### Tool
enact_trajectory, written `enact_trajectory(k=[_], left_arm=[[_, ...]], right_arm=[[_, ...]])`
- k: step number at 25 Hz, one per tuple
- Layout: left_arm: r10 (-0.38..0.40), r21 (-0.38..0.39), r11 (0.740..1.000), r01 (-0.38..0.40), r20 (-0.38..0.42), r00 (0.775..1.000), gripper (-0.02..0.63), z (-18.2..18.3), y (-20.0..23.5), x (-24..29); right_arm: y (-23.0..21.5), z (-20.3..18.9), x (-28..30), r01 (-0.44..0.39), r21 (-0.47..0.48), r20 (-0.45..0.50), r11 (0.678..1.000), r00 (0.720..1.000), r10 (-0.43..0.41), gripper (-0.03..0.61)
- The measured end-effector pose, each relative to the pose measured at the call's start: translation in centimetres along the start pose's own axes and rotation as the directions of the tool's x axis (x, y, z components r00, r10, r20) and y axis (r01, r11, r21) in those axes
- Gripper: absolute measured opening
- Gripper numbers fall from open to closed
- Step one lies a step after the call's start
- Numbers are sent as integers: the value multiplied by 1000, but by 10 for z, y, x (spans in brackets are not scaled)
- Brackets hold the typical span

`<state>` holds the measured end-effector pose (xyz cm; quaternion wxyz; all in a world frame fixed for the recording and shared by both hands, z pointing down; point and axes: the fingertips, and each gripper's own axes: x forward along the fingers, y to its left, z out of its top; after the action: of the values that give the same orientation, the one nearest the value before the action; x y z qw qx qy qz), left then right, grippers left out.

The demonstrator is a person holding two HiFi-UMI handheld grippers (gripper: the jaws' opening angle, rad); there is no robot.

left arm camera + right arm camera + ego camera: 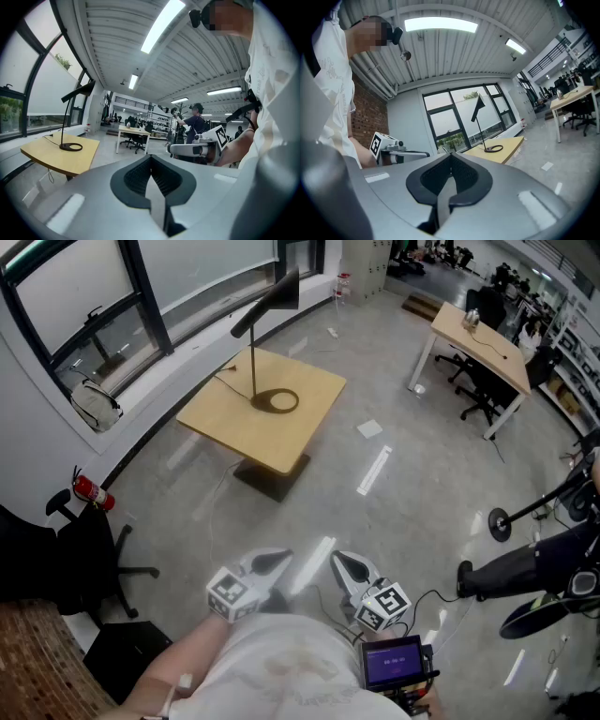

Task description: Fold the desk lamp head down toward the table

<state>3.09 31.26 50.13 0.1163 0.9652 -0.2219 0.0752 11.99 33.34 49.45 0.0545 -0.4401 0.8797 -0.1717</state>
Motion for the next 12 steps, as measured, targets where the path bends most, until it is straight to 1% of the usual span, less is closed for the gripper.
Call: enact_trajectory(k=[3,7,12], left_arm=[[11,7,1000,-11,3,1000,2,1,3,-8],[41,8,999,-41,10,999,2,4,8,-15],[69,-5,998,-69,23,997,2,11,8,-20]], right_arm=[[3,8,2,-4,10,33,1000,999,3,12],[9,12,7,-31,-27,27,999,999,32,23],[11,11,7,-41,-19,20,999,999,42,24]])
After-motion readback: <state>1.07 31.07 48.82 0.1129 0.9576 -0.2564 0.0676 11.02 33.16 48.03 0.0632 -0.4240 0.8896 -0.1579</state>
